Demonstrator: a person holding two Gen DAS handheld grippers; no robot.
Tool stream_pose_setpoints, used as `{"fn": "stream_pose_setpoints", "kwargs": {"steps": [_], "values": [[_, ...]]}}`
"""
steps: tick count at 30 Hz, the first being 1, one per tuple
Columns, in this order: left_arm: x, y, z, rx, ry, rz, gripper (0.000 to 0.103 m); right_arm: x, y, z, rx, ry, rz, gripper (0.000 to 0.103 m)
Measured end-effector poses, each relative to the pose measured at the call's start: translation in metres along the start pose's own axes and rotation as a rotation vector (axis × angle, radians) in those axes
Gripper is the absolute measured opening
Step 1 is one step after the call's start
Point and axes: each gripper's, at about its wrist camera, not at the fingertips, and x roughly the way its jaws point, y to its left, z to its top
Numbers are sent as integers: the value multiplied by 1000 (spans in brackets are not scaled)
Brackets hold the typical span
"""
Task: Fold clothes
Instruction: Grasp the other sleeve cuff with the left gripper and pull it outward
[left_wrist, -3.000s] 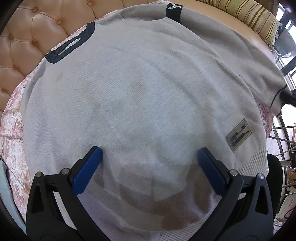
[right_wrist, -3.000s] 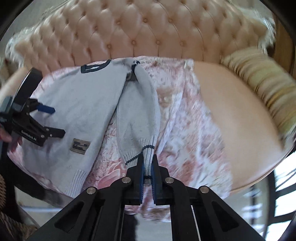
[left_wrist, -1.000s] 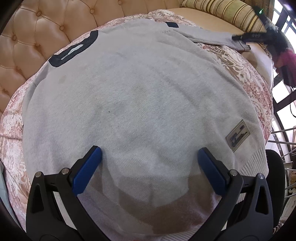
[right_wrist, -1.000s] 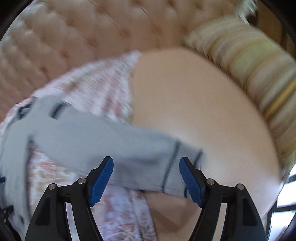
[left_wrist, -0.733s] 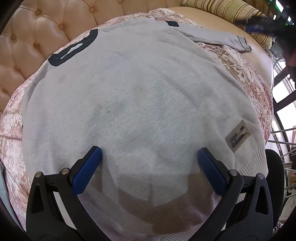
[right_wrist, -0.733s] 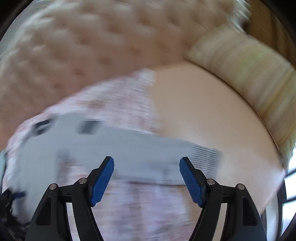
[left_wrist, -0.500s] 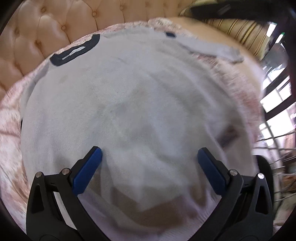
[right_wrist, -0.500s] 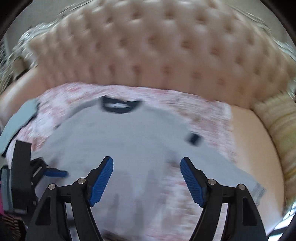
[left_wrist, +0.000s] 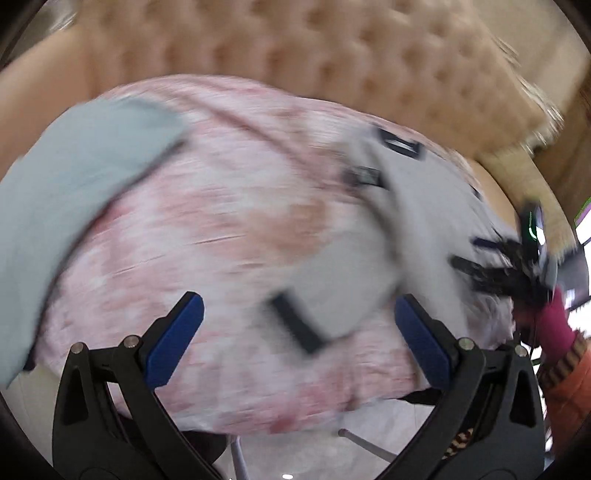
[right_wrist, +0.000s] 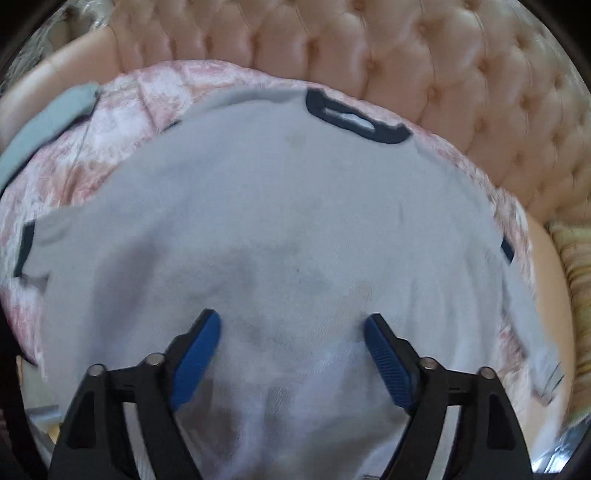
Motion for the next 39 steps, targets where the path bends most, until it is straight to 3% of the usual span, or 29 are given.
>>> {"fn": "stream_pose_setpoints", "kwargs": {"steps": [1, 3, 6, 9, 13, 15, 17, 19, 23, 30, 31, 33, 34, 39], "values": [[-2, 11, -2, -26, 1, 3, 103, 1, -8, -4, 60, -16, 10, 103], [-5, 18, -5, -41, -7, 0, 103, 3, -21, -10, 133, -49, 57, 103], [-1, 1, -5, 69, -14, -50, 103, 4, -17, -7, 108, -21, 30, 103], [14, -29, -4, 241, 4, -152, 103, 3, -19, -4, 106, 5, 33, 103], [47, -38, -6, 342, 85, -156, 102, 3, -17, -5, 110, 4, 29, 103], [60, -34, -4, 343, 115, -183, 95, 4, -16, -4, 111, 2, 27, 103], [68, -28, -1, 345, 142, -218, 64, 4, -16, -5, 111, -2, 28, 103], [72, -25, 0, 362, 170, -221, 46, 4, -16, -4, 110, -3, 29, 103], [73, -20, 1, 377, 181, -222, 42, 4, -15, -5, 109, -10, 30, 103], [72, -31, -5, 497, 196, -124, 42, 3, -16, -6, 112, -23, 32, 103], [72, -33, -6, 508, 200, -116, 40, 3, -16, -6, 111, -24, 32, 103], [72, -34, -8, 524, 205, -88, 15, 3, -15, -7, 110, -28, 32, 103], [72, -33, -8, 519, 204, -86, 8, 3, -15, -7, 109, -30, 32, 103], [66, -30, -11, 516, 193, -73, 6, 3, -15, -7, 109, -34, 31, 103]]}}
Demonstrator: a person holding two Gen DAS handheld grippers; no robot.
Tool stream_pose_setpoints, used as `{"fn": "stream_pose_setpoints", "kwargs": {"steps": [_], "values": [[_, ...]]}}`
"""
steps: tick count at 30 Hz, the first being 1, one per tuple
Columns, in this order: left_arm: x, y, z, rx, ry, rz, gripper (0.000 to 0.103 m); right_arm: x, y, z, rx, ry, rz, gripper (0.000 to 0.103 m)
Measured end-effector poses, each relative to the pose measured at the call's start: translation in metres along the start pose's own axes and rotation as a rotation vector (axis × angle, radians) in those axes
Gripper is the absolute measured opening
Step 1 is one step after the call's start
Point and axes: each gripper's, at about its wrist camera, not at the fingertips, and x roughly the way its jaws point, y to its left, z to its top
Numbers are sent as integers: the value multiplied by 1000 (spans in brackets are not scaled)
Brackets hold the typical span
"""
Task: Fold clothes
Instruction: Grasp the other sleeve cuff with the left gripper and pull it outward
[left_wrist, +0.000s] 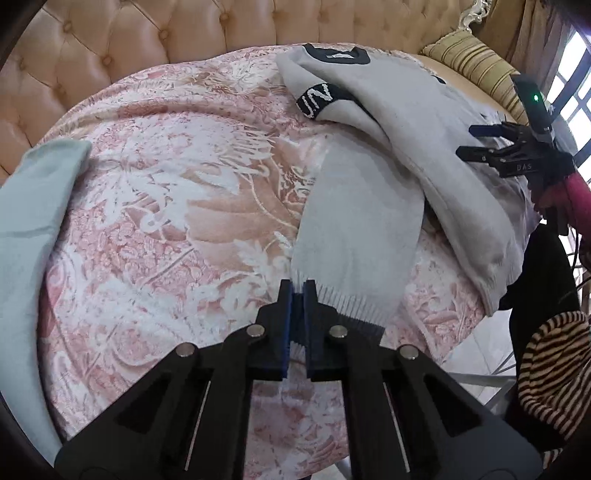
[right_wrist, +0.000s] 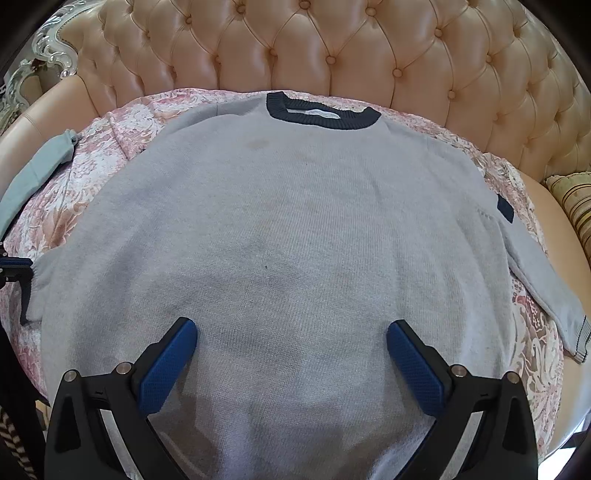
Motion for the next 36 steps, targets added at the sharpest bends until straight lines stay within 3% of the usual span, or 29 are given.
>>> {"fn": "stream_pose_setpoints", "kwargs": {"steps": [9, 14, 22, 29, 36], "values": [[-43, -14, 13, 32, -108, 56, 6, 0, 0, -1, 0, -8, -1, 103], [-72, -10, 36, 101, -122, 159, 6, 0, 0, -1, -2, -12, -1, 103], [-118, 45, 78, 153, -119, 337, 6, -1, -1, -1, -1, -12, 3, 103], [-137, 88, 61, 57, -134, 383, 6, -2, -1, -1, 2, -19, 2, 103], [-73, 135, 17, -104, -63, 351, 6, 0, -3, -1, -1, -21, 4, 103]]}}
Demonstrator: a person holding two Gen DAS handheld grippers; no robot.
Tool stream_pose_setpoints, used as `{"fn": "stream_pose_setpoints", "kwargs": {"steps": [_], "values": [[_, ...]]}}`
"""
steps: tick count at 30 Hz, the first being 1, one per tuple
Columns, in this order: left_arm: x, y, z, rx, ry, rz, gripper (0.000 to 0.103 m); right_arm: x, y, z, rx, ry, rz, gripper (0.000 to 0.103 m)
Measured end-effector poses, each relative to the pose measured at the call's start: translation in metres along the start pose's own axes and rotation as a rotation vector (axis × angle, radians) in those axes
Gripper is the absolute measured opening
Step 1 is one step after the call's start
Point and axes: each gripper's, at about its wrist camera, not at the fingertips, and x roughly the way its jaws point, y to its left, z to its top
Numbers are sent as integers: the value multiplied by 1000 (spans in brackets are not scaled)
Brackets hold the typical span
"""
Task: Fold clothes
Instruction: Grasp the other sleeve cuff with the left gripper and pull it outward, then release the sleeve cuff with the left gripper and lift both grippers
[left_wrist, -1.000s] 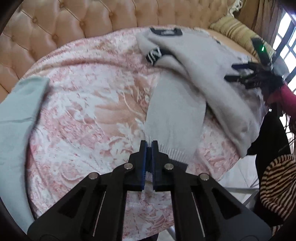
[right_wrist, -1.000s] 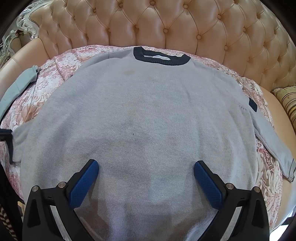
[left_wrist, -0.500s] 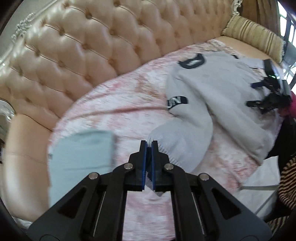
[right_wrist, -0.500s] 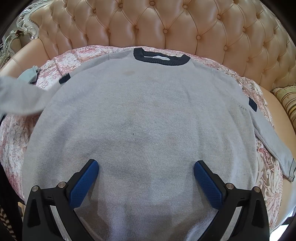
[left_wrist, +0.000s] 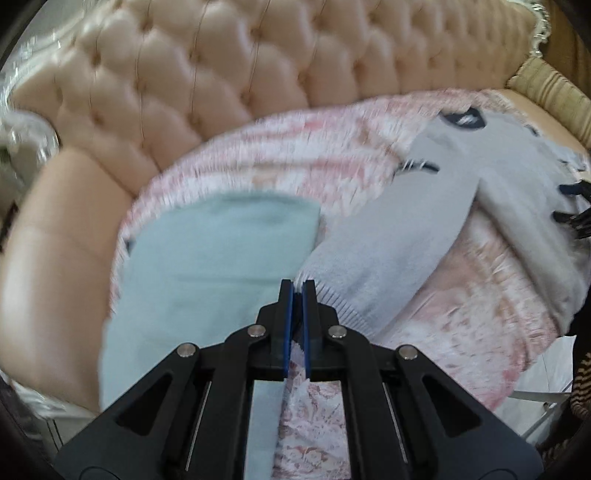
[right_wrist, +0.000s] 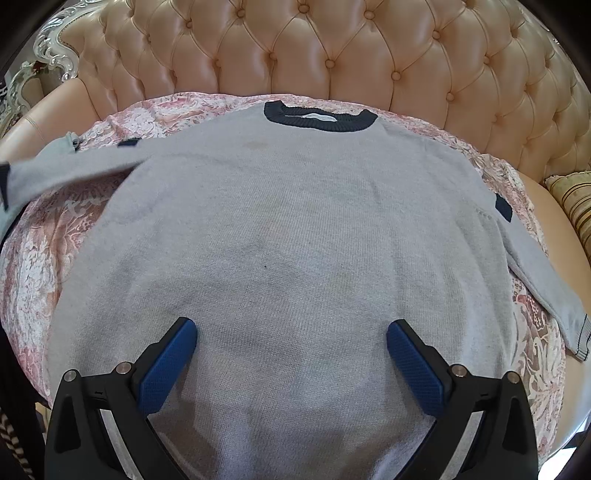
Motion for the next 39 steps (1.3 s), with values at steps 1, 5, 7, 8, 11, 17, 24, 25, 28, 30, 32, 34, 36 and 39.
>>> {"fn": "stream_pose_setpoints", "kwargs": {"steps": [1, 5, 7, 8, 11, 17, 24, 25, 28, 30, 32, 34, 36, 39], "values": [[13, 0, -6, -22, 21, -15, 6, 0, 0, 0, 0, -1, 0, 103], [44, 1, -25, -115, 55, -77, 8, 1, 0, 1, -1, 4, 0, 103], [42, 11, -29, -200, 29, -124, 17, 1, -1, 1, -2, 6, 0, 103], [40, 19, -31, -260, 16, -173, 43, 1, -1, 1, -2, 6, 0, 103], [28, 33, -35, -379, -39, -288, 99, 1, -1, 1, 0, 4, 1, 103], [-41, 17, -22, -441, -201, -83, 102, -1, -2, 0, 5, -8, 3, 103], [-61, -95, 50, -269, -279, -219, 103, -31, -7, 7, 16, -111, 43, 103], [-53, -117, 62, -229, -265, -242, 103, -36, -10, 12, 14, -126, 34, 103], [-10, -183, 100, -121, -200, -284, 103, -40, -34, 38, 22, -145, -21, 103], [22, -218, 122, -82, -148, -303, 103, -34, -53, 59, 34, -143, -41, 103], [49, -245, 141, -56, -111, -293, 103, -18, -70, 86, 35, -105, -70, 103], [68, -259, 157, -68, -87, -306, 102, 3, -86, 108, 27, -54, -103, 103], [82, -268, 170, -87, -71, -324, 102, 21, -97, 124, 22, -22, -125, 103], [103, -274, 181, -86, -39, -312, 102, 44, -109, 140, 5, 14, -148, 103]]}}
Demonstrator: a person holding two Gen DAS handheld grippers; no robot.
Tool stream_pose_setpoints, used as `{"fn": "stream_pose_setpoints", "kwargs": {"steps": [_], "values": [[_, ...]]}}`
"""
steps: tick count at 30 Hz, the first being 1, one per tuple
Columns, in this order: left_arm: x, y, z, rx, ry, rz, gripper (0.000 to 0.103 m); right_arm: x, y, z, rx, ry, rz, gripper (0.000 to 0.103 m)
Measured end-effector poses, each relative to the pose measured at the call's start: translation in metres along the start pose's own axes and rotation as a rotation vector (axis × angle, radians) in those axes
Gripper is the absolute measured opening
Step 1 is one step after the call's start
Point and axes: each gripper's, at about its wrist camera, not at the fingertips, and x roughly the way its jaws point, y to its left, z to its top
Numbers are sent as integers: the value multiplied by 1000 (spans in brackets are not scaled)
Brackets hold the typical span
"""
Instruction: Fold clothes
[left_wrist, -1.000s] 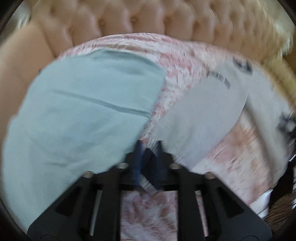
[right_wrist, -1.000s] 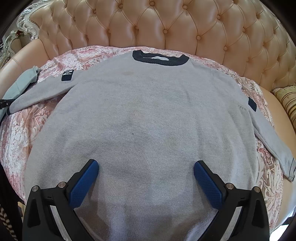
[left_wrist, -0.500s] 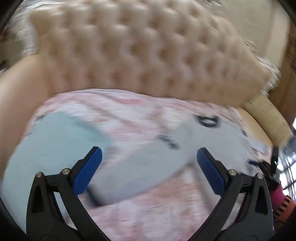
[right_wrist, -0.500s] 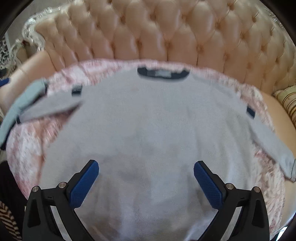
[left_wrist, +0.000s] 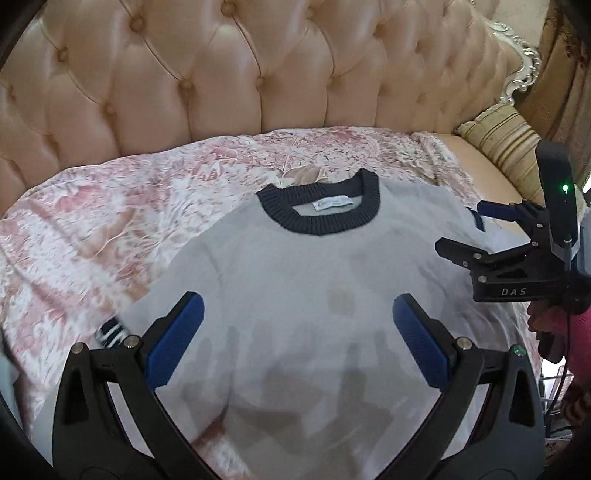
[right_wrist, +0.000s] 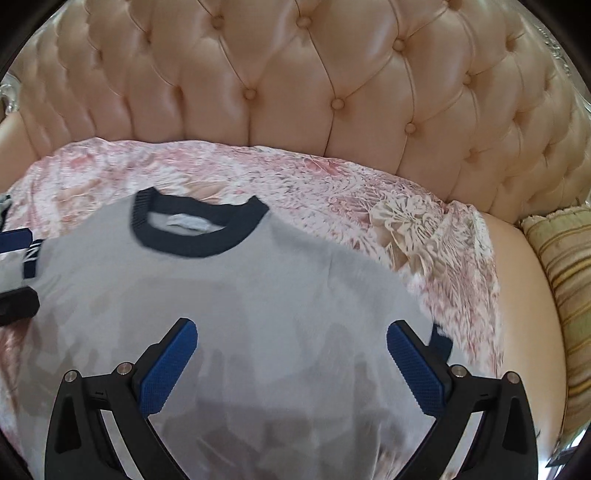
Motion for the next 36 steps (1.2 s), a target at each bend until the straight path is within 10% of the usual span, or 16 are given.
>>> {"fn": "stream_pose_setpoints", "kwargs": {"steps": [5, 14, 24, 36], "values": [[40, 15, -9, 17, 98, 47, 103, 37, -21, -6, -6, 108, 9, 103], [0, 42, -19, -94, 17, 38, 103, -3, -49, -19, 72, 6, 120, 103], [-90, -22, -136, -58, -66, -107, 103, -127, 7, -156, -50, -125, 160, 103], [-44, -39, -216, -38, 74, -31, 103, -101, 41, -238, -48, -11, 169, 103]]}}
